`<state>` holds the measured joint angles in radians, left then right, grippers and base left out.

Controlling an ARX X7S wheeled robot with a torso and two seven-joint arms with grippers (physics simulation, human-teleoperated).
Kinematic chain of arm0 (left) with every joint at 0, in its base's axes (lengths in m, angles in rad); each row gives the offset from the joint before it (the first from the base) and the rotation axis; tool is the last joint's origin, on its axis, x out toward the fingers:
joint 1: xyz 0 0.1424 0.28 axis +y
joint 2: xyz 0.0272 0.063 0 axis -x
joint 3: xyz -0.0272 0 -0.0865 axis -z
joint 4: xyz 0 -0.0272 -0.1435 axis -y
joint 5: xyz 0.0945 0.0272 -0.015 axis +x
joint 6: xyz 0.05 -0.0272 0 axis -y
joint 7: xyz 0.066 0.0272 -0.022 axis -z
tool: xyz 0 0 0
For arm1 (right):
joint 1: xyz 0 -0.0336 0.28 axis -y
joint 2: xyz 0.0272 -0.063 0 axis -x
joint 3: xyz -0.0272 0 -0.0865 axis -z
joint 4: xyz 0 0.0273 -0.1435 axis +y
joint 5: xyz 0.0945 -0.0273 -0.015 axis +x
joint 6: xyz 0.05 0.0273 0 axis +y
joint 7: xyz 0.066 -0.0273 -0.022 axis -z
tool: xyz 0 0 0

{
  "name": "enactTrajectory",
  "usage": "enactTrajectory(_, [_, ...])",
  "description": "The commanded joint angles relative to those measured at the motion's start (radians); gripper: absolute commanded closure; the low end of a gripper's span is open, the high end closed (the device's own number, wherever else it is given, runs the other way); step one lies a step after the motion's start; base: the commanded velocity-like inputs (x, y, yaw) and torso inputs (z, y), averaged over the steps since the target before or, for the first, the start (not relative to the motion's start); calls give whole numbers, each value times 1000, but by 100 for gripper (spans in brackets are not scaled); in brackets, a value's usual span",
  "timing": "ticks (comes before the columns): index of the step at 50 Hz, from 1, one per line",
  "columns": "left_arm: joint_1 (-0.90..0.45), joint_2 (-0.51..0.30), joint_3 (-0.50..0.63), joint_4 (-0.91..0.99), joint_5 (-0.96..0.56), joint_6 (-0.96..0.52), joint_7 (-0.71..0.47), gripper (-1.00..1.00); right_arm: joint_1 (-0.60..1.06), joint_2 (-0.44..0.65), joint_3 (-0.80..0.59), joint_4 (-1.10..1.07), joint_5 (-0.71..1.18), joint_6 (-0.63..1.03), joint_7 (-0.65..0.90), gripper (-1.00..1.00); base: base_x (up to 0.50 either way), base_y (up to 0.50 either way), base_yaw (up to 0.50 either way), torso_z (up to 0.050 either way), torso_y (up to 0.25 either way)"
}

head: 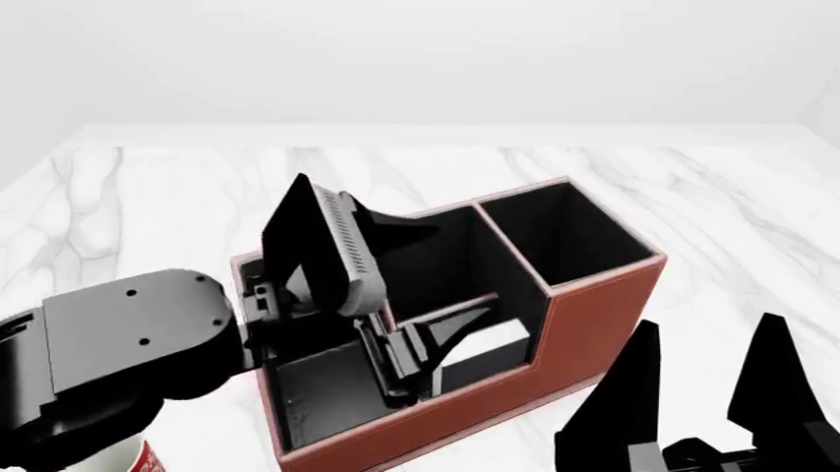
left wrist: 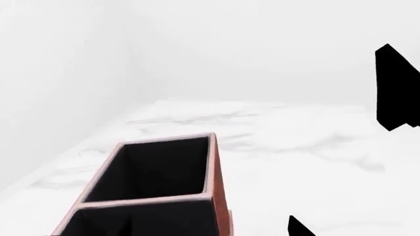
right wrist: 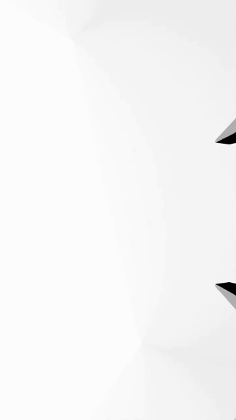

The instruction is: Pick up the book and place it in the back compartment of the caddy.

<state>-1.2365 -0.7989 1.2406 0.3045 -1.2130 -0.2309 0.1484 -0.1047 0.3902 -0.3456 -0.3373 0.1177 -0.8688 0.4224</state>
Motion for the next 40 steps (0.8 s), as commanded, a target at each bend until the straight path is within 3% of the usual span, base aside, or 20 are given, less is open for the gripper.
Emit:
enactTrajectory(1, [-40, -116, -75, 162, -17, -2, -29, -100, -3, -16, 21, -11, -25, 0, -22, -100, 0, 0, 0, 0, 0])
enactTrajectory(13, [58, -320, -131, 295, 8, 150, -96, -100, -3, -15, 21, -20, -29, 5, -19, -100, 0, 0, 0, 0, 0])
enactTrajectory(17, [180, -430, -149, 338, 5, 333, -197, -100, -3, -14, 24, -26, -31, 11, -17, -100, 0, 0, 0, 0, 0])
enactTrajectory(20, [261, -509, -141, 384, 89, 453, -246, -100, 0, -13, 26, -25, -27, 13, -15, -100, 0, 0, 0, 0, 0])
enactTrajectory(23, [372, -628, -117, 434, 103, 682, -310, -100, -4, -14, 27, -33, -34, 15, -13, -100, 0, 0, 0, 0, 0])
enactTrajectory(25, [442, -675, -80, 429, 221, 786, -382, -100, -3, -13, 30, -39, -36, 20, -12, -100, 0, 0, 0, 0, 0])
enactTrajectory(27, [481, -701, -55, 419, 225, 867, -396, -100, -3, -13, 32, -39, -36, 21, -11, -100, 0, 0, 0, 0, 0])
enactTrajectory(30, [565, -763, 12, 372, 331, 1090, -531, -100, -3, -11, 58, -52, -51, 21, -1, -100, 0, 0, 0, 0, 0])
enactTrajectory(33, [599, -772, 44, 343, 429, 1183, -634, -100, -2, -6, 82, -65, -51, 25, 10, -100, 0, 0, 0, 0, 0])
enactTrajectory(34, [618, -772, 64, 308, 516, 1247, -742, -100, 1, 0, 105, -77, -48, 29, 19, -100, 0, 0, 0, 0, 0])
enactTrajectory(40, [629, -772, 73, 299, 717, 1278, -1032, -100, 6, 15, 185, -117, -60, 55, 49, -100, 0, 0, 0, 0, 0])
